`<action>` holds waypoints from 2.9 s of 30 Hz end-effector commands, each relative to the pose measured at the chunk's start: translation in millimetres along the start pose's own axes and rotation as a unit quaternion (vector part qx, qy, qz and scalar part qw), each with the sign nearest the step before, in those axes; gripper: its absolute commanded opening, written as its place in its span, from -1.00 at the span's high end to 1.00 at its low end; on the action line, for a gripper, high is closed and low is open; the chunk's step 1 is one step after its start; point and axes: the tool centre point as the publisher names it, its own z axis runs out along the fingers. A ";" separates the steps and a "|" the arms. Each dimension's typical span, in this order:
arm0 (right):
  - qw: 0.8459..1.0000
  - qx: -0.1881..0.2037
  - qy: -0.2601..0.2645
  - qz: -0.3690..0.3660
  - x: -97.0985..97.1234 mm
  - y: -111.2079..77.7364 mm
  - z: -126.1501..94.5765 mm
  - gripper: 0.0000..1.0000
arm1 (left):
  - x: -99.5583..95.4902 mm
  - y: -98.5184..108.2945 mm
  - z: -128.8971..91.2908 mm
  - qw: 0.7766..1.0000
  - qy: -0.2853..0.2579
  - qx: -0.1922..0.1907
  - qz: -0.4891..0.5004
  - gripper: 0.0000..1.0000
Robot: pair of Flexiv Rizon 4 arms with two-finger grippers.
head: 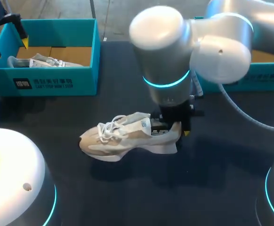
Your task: Take the shoe out of the shoebox, open the shoe tongue, remove and reinsert the insole, then place the shoe into the shoebox
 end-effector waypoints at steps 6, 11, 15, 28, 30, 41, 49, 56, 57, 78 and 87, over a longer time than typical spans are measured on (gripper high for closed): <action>0.998 -0.009 -0.026 0.062 16.5 -0.8 29.4 1.00 | 0.5 -0.6 0.5 1.000 0.000 -0.002 0.000 -1.00; 0.997 -0.004 -0.029 0.076 19.8 4.5 44.8 1.00 | 0.5 -0.6 0.5 1.000 0.000 -0.002 0.000 -1.00; 0.994 -0.013 -0.034 0.103 19.9 12.7 59.6 1.00 | 0.5 -0.6 0.5 1.000 0.000 -0.002 0.000 -1.00; 0.990 -0.018 -0.048 0.133 22.2 21.2 82.2 1.00 | 0.5 -0.6 0.5 1.000 0.000 -0.002 0.000 -1.00; 0.989 -0.016 -0.046 0.138 21.7 21.9 85.2 1.00 | 0.5 -0.6 0.5 1.000 0.000 -0.002 0.000 -1.00; 0.988 -0.005 -0.044 0.148 18.5 23.4 91.0 0.66 | 0.5 -0.6 0.5 1.000 0.000 -0.002 0.000 -1.00; 0.987 -0.003 -0.041 0.154 17.9 24.8 92.2 0.57 | 0.5 -0.6 0.5 1.000 0.000 -0.002 0.000 -1.00; 0.986 0.002 -0.038 0.161 19.5 23.9 99.4 0.65 | 0.5 -0.6 0.5 1.000 0.000 -0.002 0.000 -1.00; 0.986 0.004 -0.038 0.163 19.4 23.6 101.2 0.67 | 0.5 -0.6 0.5 1.000 0.000 -0.002 0.000 -1.00; 0.985 0.007 -0.032 0.169 17.5 14.0 95.6 -0.72 | 0.5 -0.6 0.5 1.000 0.000 -0.002 0.000 -1.00; 0.991 0.003 -0.001 0.133 9.9 13.3 58.2 -1.00 | 0.5 -0.6 0.5 1.000 0.000 -0.002 0.000 -1.00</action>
